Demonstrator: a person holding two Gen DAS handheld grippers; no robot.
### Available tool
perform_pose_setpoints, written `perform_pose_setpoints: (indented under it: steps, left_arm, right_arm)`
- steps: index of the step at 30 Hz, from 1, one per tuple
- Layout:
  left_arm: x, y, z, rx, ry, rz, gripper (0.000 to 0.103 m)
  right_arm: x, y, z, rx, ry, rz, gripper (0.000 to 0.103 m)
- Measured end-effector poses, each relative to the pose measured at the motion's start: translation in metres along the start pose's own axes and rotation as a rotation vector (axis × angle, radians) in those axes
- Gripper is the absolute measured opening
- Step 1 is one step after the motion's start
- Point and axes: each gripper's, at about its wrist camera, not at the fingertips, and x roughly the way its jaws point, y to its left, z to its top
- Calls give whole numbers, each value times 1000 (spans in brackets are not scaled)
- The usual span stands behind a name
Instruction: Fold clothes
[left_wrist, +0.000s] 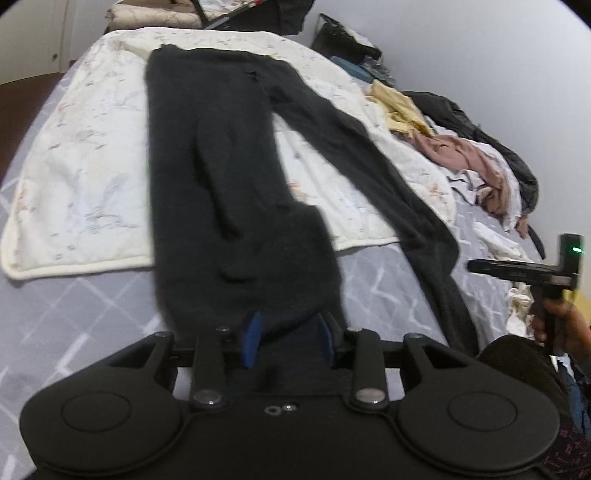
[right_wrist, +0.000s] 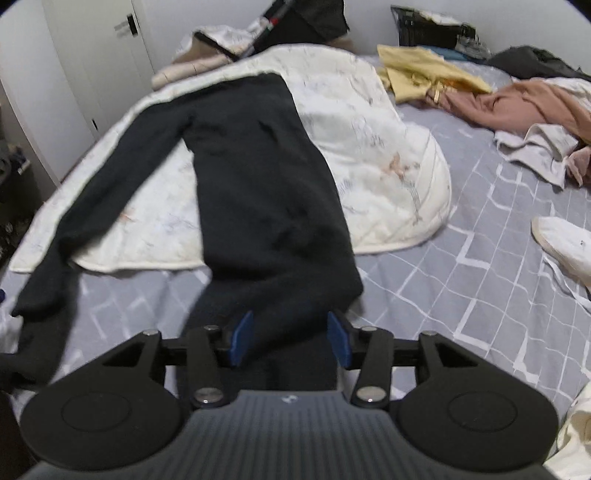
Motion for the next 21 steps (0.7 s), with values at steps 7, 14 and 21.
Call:
perform_pose_setpoints:
  steps: [7, 14, 21]
  left_arm:
    - [6, -17, 3, 5, -17, -30, 33]
    - [-4, -14, 2, -32, -54, -62, 33]
    - [-12, -13, -6, -40, -60, -67, 34]
  right_arm:
    - [46, -4, 13, 9, 80, -25, 56]
    - [44, -1, 9, -67, 154, -45, 13]
    - [2, 25, 20, -385, 199, -171, 13]
